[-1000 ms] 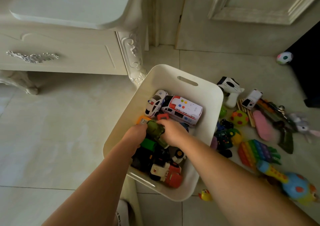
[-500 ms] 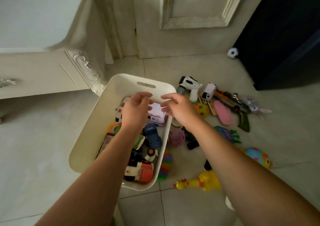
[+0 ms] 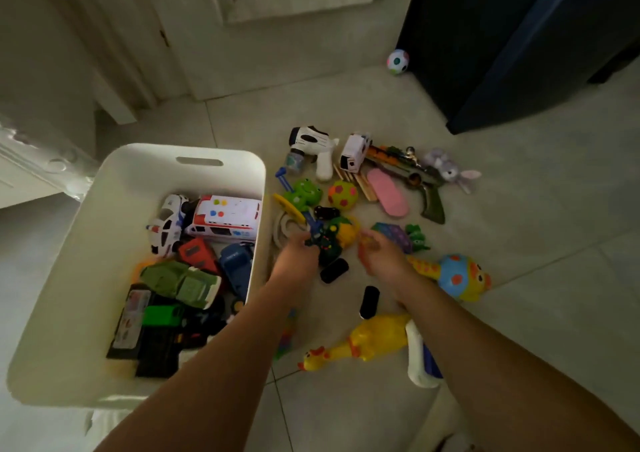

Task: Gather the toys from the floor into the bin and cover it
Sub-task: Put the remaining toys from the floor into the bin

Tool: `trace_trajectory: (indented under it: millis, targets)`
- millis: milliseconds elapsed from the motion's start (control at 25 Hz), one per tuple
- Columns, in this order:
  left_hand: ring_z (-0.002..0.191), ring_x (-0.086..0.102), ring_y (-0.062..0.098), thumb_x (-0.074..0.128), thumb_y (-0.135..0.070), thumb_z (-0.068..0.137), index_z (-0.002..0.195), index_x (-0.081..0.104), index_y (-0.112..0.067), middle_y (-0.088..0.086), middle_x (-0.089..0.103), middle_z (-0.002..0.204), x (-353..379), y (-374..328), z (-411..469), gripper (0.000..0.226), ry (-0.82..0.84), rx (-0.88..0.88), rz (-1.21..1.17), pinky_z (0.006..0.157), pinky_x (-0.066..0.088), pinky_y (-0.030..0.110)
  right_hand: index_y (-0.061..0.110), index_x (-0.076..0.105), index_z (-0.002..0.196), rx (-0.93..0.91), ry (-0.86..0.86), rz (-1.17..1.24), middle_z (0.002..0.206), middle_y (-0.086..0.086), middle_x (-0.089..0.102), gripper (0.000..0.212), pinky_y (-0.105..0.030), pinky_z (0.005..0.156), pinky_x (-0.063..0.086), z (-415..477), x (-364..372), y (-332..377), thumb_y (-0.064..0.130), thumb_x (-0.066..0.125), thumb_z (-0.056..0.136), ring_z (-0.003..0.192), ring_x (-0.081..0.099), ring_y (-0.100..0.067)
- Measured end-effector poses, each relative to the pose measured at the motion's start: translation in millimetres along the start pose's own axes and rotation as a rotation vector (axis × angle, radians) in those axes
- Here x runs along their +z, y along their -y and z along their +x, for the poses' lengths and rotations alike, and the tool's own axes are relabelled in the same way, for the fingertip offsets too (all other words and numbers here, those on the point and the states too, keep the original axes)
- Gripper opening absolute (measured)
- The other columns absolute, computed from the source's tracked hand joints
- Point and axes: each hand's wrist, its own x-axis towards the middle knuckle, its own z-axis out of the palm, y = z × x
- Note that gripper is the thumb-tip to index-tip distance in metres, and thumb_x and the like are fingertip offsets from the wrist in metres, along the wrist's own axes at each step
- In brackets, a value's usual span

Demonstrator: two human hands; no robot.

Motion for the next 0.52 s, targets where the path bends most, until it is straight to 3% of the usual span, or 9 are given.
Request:
trace_trajectory:
  millis: [40, 120, 160, 240, 360, 440, 520]
  targets:
    - [0.076, 0.056, 0.017, 0.044, -0.009, 0.095, 0.11, 0.056, -0.023, -0.002, 0.054, 0.083, 4.1, 4.7, 8.5, 0.023, -0.025, -0.031, -0.022, 0.069, 0.05, 0.029, 0.018, 0.048, 0.14, -0.021, 0.016, -0.057, 0.112, -0.009, 0.057, 0.045, -0.026, 0.062, 0.04, 8.1, 5.1, -3.7, 0.006, 0.044, 0.096, 0.078, 0.055, -0.016]
    - [0.095, 0.064, 0.028, 0.049, -0.009, 0.088, 0.126, 0.052, -0.018, 0.003, 0.062, 0.1, 10.3, 19.7, 31.8, 0.039, -0.101, -0.03, 0.043, 0.087, 0.055, 0.043, 0.021, 0.043, 0.143, -0.098, 0.02, -0.207, 0.136, -0.009, 0.05, 0.052, -0.028, 0.076, 0.044, 21.8, 13.3, -0.9, 0.007, 0.05, 0.093, 0.108, 0.056, -0.024]
    - [0.103, 0.063, 0.03, 0.052, -0.01, 0.086, 0.132, 0.049, -0.017, 0.007, 0.064, 0.112, 12.2, 27.2, 42.2, 0.047, -0.15, -0.01, 0.131, 0.09, 0.054, 0.046, 0.023, 0.04, 0.145, -0.144, 0.017, -0.304, 0.146, -0.009, 0.042, 0.056, -0.032, 0.088, 0.045, 27.2, 17.1, 1.8, 0.011, 0.054, 0.091, 0.124, 0.049, -0.028]
    - [0.107, 0.062, 0.03, 0.055, -0.012, 0.085, 0.135, 0.047, -0.015, 0.011, 0.063, 0.119, 14.3, 37.6, 55.1, 0.05, -0.206, 0.042, 0.308, 0.092, 0.052, 0.043, 0.029, 0.032, 0.149, -0.215, 0.039, -0.482, 0.159, -0.008, 0.017, 0.071, -0.04, 0.111, 0.034, 35.6, 26.9, 7.1, 0.021, 0.064, 0.086, 0.143, 0.025, -0.032]
    - [0.119, 0.051, 0.032, 0.054, -0.019, 0.089, 0.133, 0.046, -0.011, 0.014, 0.057, 0.127, 15.8, 44.7, 56.4, 0.045, -0.114, 0.122, 0.616, 0.102, 0.037, 0.038, 0.035, 0.015, 0.153, -0.263, 0.105, -0.725, 0.162, -0.007, -0.012, 0.09, -0.049, 0.12, 0.011, 43.4, 47.4, 12.8, 0.038, 0.07, 0.082, 0.147, -0.008, -0.037]
    - [0.131, 0.037, 0.03, 0.05, -0.025, 0.092, 0.14, 0.037, -0.014, 0.012, 0.043, 0.14, 19.1, 49.4, 53.3, 0.051, -0.07, 0.135, 0.772, 0.108, 0.023, 0.036, 0.034, 0.011, 0.153, -0.254, 0.1, -0.807, 0.161, -0.007, -0.016, 0.094, -0.054, 0.119, 0.007, 49.0, 60.5, 13.7, 0.046, 0.07, 0.08, 0.146, -0.014, -0.041]
    - [0.134, 0.032, 0.028, 0.048, -0.028, 0.094, 0.147, 0.027, -0.017, 0.01, 0.038, 0.145, 19.8, 55.3, 54.3, 0.057, -0.118, 0.147, 0.848, 0.11, 0.019, 0.034, 0.032, 0.015, 0.151, -0.217, 0.074, -0.788, 0.161, -0.007, -0.013, 0.093, -0.055, 0.118, 0.01, 54.4, 65.1, 15.1, 0.047, 0.071, 0.078, 0.145, -0.011, -0.044]
